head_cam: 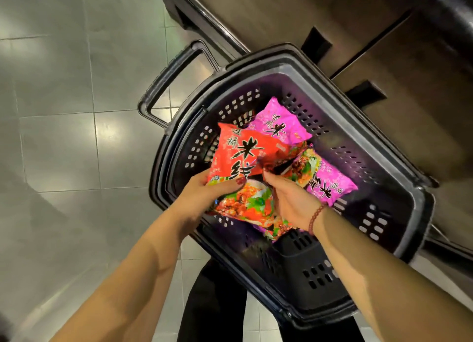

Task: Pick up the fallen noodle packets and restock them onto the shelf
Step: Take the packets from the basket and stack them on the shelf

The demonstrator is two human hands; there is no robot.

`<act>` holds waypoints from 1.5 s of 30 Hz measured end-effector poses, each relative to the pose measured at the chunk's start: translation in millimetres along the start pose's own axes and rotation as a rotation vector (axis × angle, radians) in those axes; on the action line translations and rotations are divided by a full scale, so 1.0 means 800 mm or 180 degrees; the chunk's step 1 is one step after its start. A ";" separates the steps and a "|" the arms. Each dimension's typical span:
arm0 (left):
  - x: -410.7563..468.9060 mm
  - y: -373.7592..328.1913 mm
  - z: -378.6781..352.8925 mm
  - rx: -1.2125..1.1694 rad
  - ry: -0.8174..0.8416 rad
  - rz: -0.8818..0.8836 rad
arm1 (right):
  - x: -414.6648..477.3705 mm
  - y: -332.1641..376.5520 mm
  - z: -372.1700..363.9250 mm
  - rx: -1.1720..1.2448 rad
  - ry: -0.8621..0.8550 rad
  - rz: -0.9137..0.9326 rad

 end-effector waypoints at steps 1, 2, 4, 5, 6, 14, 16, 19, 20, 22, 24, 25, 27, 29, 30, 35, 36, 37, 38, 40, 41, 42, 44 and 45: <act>0.001 0.005 0.004 -0.0063 -0.0126 0.0029 | 0.005 0.002 0.005 -0.0209 -0.0272 0.0088; 0.001 0.009 0.007 -0.0125 -0.0255 0.0040 | 0.011 0.005 0.011 -0.0334 -0.0568 0.0184; 0.001 0.016 0.011 -0.0239 -0.0498 -0.0004 | 0.024 0.011 0.029 -0.0205 -0.1188 0.0373; 0.001 0.018 0.011 -0.0278 -0.0593 -0.0044 | 0.030 0.014 0.039 0.0012 -0.1490 0.0444; 0.003 0.021 0.011 -0.0296 -0.0671 -0.0080 | 0.039 0.017 0.049 0.0248 -0.1741 0.0492; 0.008 0.037 0.007 -0.0101 -0.0935 -0.0255 | 0.106 0.052 0.059 0.0439 -0.1900 0.0347; 0.010 0.041 0.009 -0.0078 -0.0968 -0.0294 | 0.119 0.060 0.055 0.0619 -0.1922 0.0304; 0.013 0.043 0.010 -0.0102 -0.0963 -0.0341 | 0.127 0.068 0.051 0.0982 -0.2039 0.0343; 0.014 0.043 0.009 -0.0111 -0.0955 -0.0344 | 0.126 0.067 0.050 0.1014 -0.2064 0.0384; 0.018 0.043 0.008 -0.0122 -0.0945 -0.0351 | 0.122 0.063 0.051 0.0909 -0.2197 0.0433; 0.019 0.042 0.006 -0.0146 -0.0956 -0.0375 | 0.114 0.055 0.053 0.0648 -0.2412 0.0413; 0.017 0.042 0.005 -0.0161 -0.0964 -0.0388 | 0.107 0.051 0.054 0.0585 -0.2454 0.0457; 0.004 0.040 0.000 -0.0238 -0.0976 -0.0399 | 0.084 0.041 0.052 0.0594 -0.2446 0.0711; -0.015 0.033 -0.004 -0.0339 -0.0989 -0.0417 | 0.053 0.029 0.052 0.0672 -0.2336 0.0854; -0.026 0.029 -0.006 -0.0346 -0.1007 -0.0422 | 0.036 0.021 0.054 0.0745 -0.2255 0.0860; -0.103 0.001 -0.017 -0.0243 -0.0928 -0.0398 | -0.092 -0.014 0.040 0.0974 -0.2010 0.1120; -0.121 -0.011 -0.021 -0.0195 -0.0885 -0.0415 | -0.122 -0.019 0.032 0.0959 -0.1980 0.1231; -0.140 -0.023 -0.025 -0.0148 -0.0853 -0.0431 | -0.152 -0.022 0.021 0.0883 -0.1950 0.1337; -0.157 -0.034 -0.029 -0.0098 -0.0830 -0.0432 | -0.180 -0.025 0.011 0.0809 -0.1958 0.1428; -0.193 -0.063 -0.038 -0.0041 -0.0801 -0.0509 | -0.239 -0.030 -0.014 0.0785 -0.1966 0.1638; -0.210 -0.080 -0.044 -0.0027 -0.0798 -0.0582 | -0.268 -0.031 -0.028 0.0786 -0.1947 0.1728; -0.226 -0.097 -0.050 -0.0018 -0.0790 -0.0653 | -0.297 -0.032 -0.041 0.0797 -0.1929 0.1794; -0.258 -0.127 -0.063 -0.0073 -0.0770 -0.0746 | -0.348 -0.036 -0.066 0.0910 -0.1907 0.1971; -0.273 -0.143 -0.070 -0.0141 -0.0756 -0.0795 | -0.374 -0.036 -0.078 0.0960 -0.1906 0.2098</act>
Point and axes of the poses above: each hand's wrist, its own x-axis towards the middle knuckle, its own z-axis out of the back of the hand, y = z × x, the point moved 2 cm from there along x, towards the middle knuckle, and after that the axes turned 10 degrees about -z, right-handed, at the moved point
